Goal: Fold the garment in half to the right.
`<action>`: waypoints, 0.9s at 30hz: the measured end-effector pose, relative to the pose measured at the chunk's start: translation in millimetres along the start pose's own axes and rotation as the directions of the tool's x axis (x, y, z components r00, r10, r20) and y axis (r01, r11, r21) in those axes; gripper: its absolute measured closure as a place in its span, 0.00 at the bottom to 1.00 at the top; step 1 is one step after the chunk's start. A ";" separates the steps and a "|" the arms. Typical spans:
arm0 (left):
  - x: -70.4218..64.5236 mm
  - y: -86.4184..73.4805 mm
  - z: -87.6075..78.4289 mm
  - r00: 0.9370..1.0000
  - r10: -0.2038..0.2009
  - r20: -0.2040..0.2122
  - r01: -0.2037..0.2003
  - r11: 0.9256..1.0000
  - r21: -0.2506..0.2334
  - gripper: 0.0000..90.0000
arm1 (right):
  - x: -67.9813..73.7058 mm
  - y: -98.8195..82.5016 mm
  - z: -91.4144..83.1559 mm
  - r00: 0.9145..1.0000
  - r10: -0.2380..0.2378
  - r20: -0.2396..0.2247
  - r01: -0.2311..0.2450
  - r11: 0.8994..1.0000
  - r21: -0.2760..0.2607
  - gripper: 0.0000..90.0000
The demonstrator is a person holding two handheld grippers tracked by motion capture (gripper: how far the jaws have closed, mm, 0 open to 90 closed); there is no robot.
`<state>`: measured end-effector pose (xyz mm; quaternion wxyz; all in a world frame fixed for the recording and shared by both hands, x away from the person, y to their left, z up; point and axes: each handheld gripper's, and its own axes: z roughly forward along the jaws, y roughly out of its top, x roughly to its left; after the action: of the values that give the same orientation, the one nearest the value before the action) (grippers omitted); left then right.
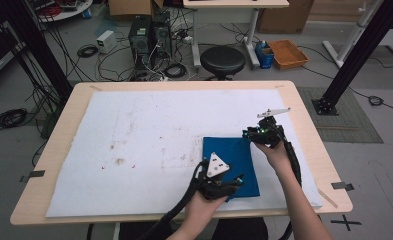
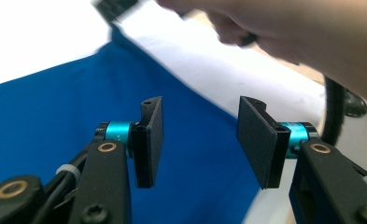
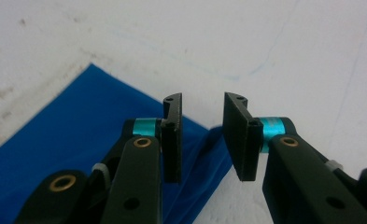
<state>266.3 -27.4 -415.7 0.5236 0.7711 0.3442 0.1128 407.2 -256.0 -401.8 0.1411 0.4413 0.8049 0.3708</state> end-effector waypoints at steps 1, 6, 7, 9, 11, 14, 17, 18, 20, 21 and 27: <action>4.4 -0.6 -3.2 1.000 -0.002 -0.009 0.002 1.000 0.001 0.57 | 0.1 -3.6 3.1 1.000 -0.003 0.001 0.003 1.000 0.009 0.84; 23.8 -3.5 -17.3 0.999 -0.025 -0.044 0.025 1.000 -0.002 0.56 | -5.2 -13.4 2.9 0.999 0.013 0.037 -0.013 1.000 0.001 0.99; 27.0 -3.7 -19.7 0.998 -0.029 -0.052 0.029 1.000 -0.005 0.56 | -7.4 -14.3 1.7 0.999 0.026 0.036 -0.025 1.000 -0.007 0.99; 32.5 -3.5 -24.2 0.998 -0.030 -0.064 0.030 1.000 -0.004 0.56 | -11.5 -16.3 0.4 0.998 0.054 0.039 -0.053 0.998 -0.014 1.00; 37.0 -1.9 -27.7 0.996 -0.043 -0.073 0.042 0.999 -0.016 0.56 | -14.5 -18.4 0.6 0.996 0.075 0.050 -0.074 0.997 -0.013 0.99; 42.3 1.9 -32.7 0.995 -0.044 -0.085 0.041 0.999 -0.034 0.56 | -19.2 -21.8 0.8 0.992 0.113 0.048 -0.112 0.994 -0.020 0.97; 49.5 4.2 -38.0 0.993 -0.050 -0.109 0.046 0.998 -0.038 0.56 | -21.3 -24.4 -2.4 0.988 0.145 0.053 -0.143 0.989 -0.036 0.82; 52.1 4.9 -40.1 0.992 -0.046 -0.115 0.043 0.998 -0.035 0.55 | -21.5 -25.2 -5.2 0.987 0.154 0.047 -0.152 0.987 -0.043 0.80; 55.8 5.9 -44.9 0.990 -0.038 -0.132 0.034 0.999 -0.038 0.55 | -20.9 -27.2 -13.7 0.987 0.155 0.042 -0.152 0.986 -0.065 0.77; 58.2 6.2 -48.2 0.990 -0.027 -0.139 0.023 0.999 -0.034 0.55 | -19.9 -28.7 -19.3 0.987 0.155 0.038 -0.152 0.985 -0.076 0.77; 74.5 3.8 -70.0 0.982 -0.016 -0.186 0.007 0.999 -0.046 0.54 | -4.9 -51.6 -55.9 0.988 0.157 -0.004 -0.156 0.978 -0.136 0.69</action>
<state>285.5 71.2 -396.3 0.5070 0.7431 0.3935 0.1894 347.7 -303.8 -401.2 0.1439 0.4937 0.7401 0.4333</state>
